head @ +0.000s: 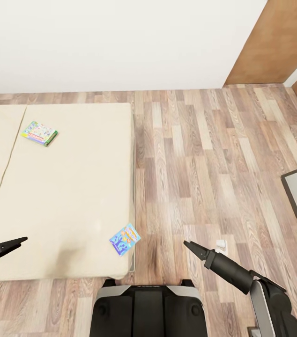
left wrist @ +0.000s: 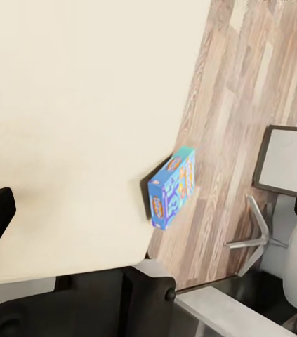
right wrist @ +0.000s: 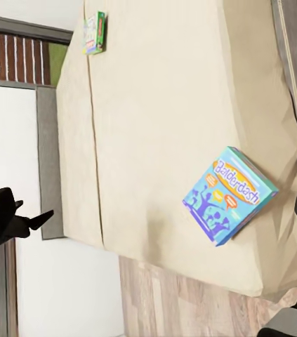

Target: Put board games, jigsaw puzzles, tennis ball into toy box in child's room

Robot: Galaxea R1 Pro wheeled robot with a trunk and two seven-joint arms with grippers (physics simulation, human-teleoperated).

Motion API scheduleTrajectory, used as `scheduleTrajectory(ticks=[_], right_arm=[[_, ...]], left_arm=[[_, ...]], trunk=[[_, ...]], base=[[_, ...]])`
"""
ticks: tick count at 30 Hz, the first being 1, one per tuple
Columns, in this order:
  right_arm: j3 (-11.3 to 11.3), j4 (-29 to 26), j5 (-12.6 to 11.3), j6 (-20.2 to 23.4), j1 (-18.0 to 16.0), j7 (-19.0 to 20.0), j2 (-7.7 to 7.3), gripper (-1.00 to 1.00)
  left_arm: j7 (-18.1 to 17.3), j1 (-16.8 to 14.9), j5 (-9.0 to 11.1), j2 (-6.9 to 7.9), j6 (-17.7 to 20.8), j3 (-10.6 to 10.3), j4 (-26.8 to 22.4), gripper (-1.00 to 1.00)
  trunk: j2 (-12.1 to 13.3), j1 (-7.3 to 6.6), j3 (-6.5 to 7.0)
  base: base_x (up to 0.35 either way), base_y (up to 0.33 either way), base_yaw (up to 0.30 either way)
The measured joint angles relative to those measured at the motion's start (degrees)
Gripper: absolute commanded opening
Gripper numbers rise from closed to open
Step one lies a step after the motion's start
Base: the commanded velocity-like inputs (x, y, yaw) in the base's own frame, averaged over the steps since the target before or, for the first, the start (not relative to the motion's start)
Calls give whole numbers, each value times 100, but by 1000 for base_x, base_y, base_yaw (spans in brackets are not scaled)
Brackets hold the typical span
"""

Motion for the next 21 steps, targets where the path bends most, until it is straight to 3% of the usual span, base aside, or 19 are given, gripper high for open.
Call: scheduleTrajectory(ticks=[21], right_arm=[[-106,-2,0,22,0,1,0,100]], left_arm=[[0,0,-2,-8,0,-1,-2,100]], trunk=[[0,0,199]], base=[[0,0,0]])
